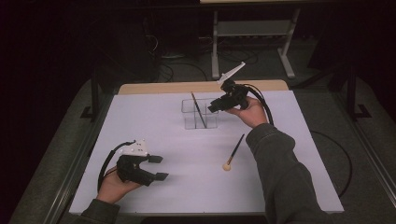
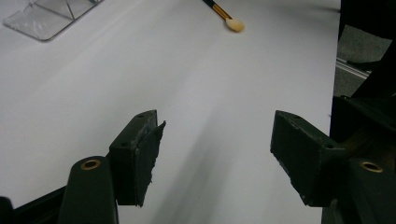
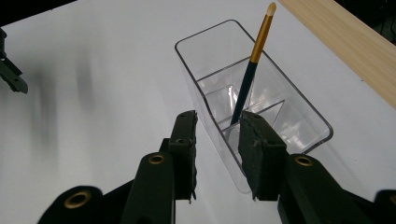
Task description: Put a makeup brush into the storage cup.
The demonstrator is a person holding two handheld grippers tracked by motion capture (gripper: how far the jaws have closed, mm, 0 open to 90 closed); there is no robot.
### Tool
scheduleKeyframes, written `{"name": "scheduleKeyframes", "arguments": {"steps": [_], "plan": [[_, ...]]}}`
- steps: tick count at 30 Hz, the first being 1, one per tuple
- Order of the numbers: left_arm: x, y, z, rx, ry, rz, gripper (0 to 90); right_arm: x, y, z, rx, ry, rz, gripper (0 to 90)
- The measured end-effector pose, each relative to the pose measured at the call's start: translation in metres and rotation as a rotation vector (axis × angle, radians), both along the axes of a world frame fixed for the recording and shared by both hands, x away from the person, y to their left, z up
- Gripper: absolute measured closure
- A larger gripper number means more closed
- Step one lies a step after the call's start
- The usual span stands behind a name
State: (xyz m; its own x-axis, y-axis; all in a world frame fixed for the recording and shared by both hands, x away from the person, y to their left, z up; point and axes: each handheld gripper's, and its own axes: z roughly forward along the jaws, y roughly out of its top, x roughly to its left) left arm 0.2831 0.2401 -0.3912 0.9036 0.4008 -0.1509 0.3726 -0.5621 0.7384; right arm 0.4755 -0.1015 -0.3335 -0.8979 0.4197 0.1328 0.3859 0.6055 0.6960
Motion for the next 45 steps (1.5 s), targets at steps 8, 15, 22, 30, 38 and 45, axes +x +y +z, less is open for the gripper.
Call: {"name": "scheduleKeyframes", "arguments": {"steps": [8,15,22,30,38,45], "plan": [[0.001,0.000,-0.001,0.005,-0.003,-0.003,31.9,-0.005,-0.006,-0.002,0.000,-0.008,-0.004,64.4],[0.002,-0.001,-0.002,0.005,-0.005,-0.005,31.9,-0.008,-0.015,-0.003,0.002,-0.010,-0.008,62.6],[0.001,-0.001,-0.001,0.010,-0.006,-0.002,31.6,-0.012,-0.019,0.001,0.008,-0.010,-0.010,60.6],[0.001,0.000,-0.002,0.006,-0.003,0.004,31.1,-0.018,-0.022,0.001,0.016,-0.018,-0.013,58.6],[0.002,0.000,-0.003,0.004,-0.005,-0.001,30.8,-0.024,-0.028,-0.004,0.021,0.001,-0.028,56.4],[0.003,0.000,-0.003,0.006,-0.003,-0.001,30.6,-0.029,-0.035,-0.004,0.034,0.002,-0.046,53.7]]}}
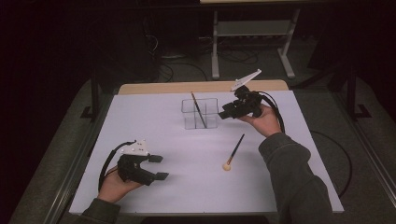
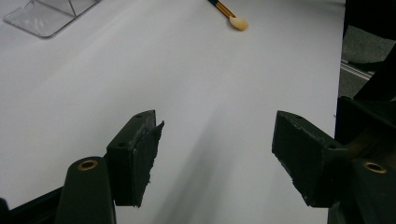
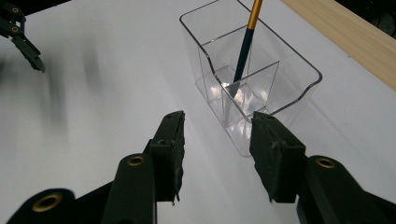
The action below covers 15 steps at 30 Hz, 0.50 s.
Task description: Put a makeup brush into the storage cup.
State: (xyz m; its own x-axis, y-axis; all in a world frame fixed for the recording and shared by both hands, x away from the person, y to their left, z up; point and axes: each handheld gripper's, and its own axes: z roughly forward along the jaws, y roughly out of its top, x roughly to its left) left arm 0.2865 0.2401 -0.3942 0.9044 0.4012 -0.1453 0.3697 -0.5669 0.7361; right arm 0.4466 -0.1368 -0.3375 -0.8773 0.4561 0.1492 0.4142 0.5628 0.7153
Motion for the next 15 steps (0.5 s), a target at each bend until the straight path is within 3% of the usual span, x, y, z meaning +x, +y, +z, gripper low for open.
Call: {"name": "scheduleKeyframes", "arguments": {"steps": [15], "plan": [[-0.001,-0.002,0.002,-0.006,-0.005,0.009,30.2,-0.012,-0.008,-0.004,0.006,0.014,-0.018,47.6]]}}
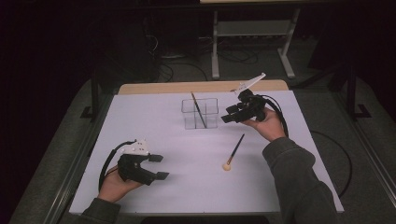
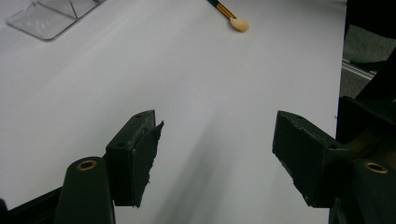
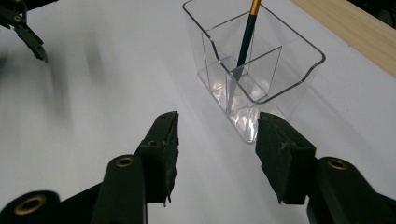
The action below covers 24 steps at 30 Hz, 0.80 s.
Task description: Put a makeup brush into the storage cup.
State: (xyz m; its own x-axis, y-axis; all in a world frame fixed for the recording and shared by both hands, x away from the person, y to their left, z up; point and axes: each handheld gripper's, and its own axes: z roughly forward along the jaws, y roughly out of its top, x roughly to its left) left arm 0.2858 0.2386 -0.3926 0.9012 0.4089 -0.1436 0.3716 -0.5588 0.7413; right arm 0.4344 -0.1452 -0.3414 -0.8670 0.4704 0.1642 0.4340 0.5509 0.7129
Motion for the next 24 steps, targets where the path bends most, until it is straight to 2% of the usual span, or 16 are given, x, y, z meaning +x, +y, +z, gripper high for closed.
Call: {"name": "scheduleKeyframes", "arguments": {"steps": [6,7,9,18,24], "plan": [[-0.001,-0.001,0.000,0.005,-0.003,-0.003,30.2,-0.006,-0.004,-0.002,-0.002,0.002,-0.003,45.8],[-0.001,-0.002,0.000,0.001,-0.002,0.000,30.2,-0.007,-0.005,-0.002,-0.005,-0.010,0.003,45.6],[0.000,-0.003,0.000,0.008,-0.010,-0.010,30.2,-0.011,-0.007,-0.002,0.002,-0.003,0.001,45.4],[-0.001,-0.005,0.000,0.008,-0.007,-0.011,30.0,-0.024,-0.018,0.000,0.005,-0.028,0.007,44.3],[-0.001,-0.004,-0.001,0.012,-0.004,-0.013,29.9,-0.031,-0.022,-0.003,0.003,-0.023,0.009,43.6]]}}
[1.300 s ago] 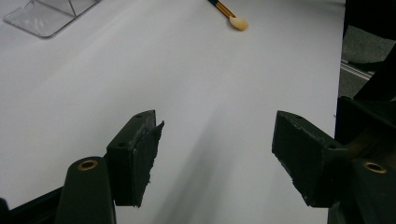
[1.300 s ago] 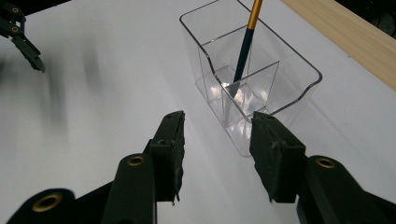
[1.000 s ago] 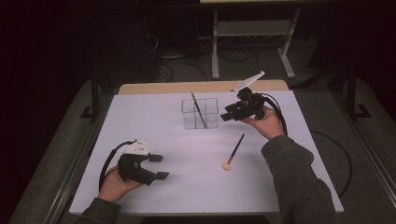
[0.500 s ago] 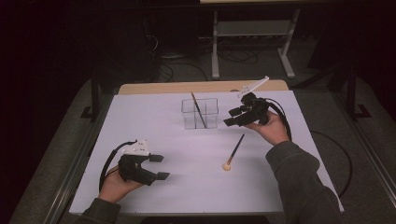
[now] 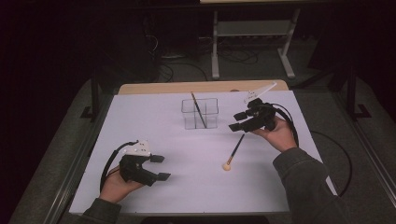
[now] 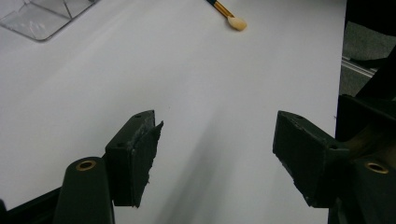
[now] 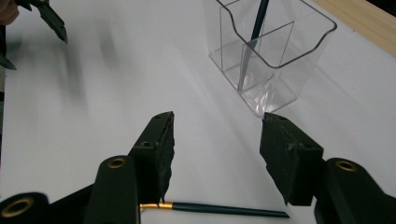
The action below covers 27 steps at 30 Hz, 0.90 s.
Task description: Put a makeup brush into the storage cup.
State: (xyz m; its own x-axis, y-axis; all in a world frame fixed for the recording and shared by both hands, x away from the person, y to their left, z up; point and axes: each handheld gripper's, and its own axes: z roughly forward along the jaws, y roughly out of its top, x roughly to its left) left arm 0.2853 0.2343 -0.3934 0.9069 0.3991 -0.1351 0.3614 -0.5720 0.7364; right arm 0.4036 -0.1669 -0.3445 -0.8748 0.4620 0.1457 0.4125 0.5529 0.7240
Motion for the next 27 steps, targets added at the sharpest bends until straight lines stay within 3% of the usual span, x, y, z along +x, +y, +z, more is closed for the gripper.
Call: {"name": "scheduleKeyframes", "arguments": {"steps": [3,27], "plan": [[-0.001,0.001,0.001,-0.006,0.000,0.005,29.9,-0.002,-0.001,-0.002,-0.004,0.015,-0.001,43.0],[0.000,-0.001,0.001,0.002,-0.007,-0.007,29.8,-0.019,-0.009,-0.009,-0.026,0.006,0.006,41.7]]}}
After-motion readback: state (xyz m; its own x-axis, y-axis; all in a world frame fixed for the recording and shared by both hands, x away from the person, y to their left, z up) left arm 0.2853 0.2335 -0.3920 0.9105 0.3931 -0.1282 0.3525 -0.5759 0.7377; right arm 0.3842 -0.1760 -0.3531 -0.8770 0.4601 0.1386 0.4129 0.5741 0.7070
